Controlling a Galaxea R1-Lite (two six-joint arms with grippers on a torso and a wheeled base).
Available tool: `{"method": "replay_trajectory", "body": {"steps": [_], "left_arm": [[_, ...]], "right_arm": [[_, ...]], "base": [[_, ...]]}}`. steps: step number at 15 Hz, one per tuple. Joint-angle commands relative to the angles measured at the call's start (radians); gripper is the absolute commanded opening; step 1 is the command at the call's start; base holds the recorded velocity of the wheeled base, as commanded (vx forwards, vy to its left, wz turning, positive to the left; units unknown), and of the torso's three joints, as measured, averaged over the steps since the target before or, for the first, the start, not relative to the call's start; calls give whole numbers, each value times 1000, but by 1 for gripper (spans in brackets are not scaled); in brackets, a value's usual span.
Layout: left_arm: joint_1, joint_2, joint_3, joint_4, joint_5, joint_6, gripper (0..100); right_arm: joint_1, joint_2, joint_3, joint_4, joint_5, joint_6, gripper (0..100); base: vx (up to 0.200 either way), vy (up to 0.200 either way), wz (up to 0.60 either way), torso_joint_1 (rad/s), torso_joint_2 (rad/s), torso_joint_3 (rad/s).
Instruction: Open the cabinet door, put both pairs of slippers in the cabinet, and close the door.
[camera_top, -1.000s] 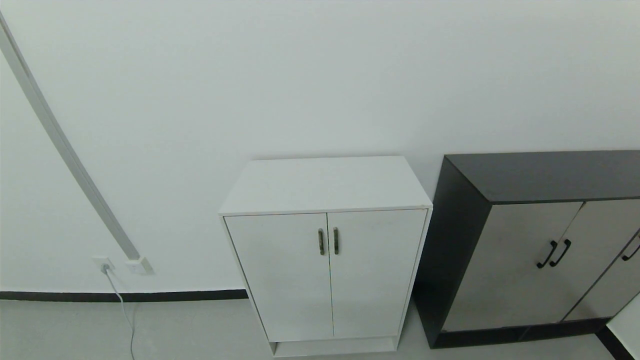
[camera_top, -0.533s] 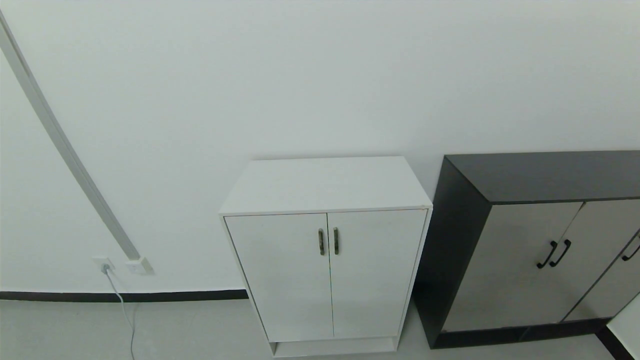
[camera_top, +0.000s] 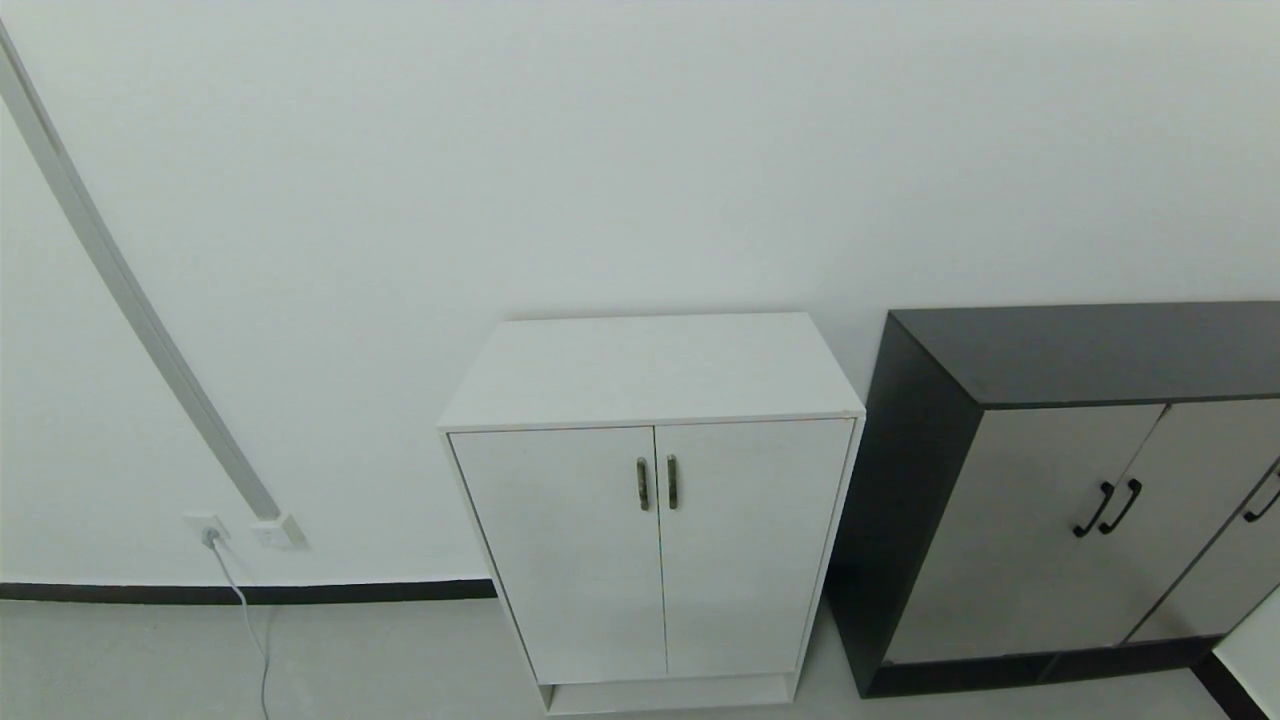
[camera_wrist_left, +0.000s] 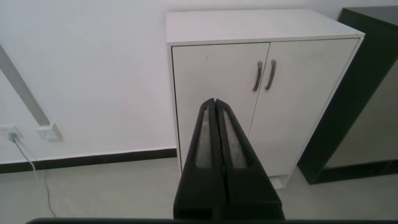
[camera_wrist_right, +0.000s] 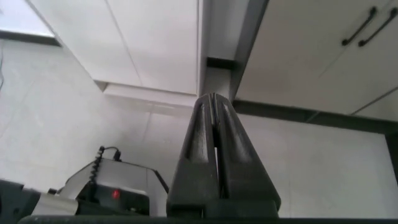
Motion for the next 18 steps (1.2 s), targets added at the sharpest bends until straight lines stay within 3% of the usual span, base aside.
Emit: {"method": "replay_trajectory", "body": {"steps": [1,7,14,18], "left_arm": [[0,1,0,0,0,-1,0],[0,1,0,0,2,-1,0],[0,1,0,0,2,-2,0],[0,1,0,0,0,1,0]], "right_arm": [[-48,-44,1,0,-1,0,0],[-138,-260,1,0,-1,0,0],[-84,-410,4,-3,2,69,0],[-84,-410,4,-9,-70,121,0]], "base": [[0,0,0,0,0,0],[0,0,0,0,0,0],[0,0,0,0,0,0],[0,0,0,0,0,0]]}}
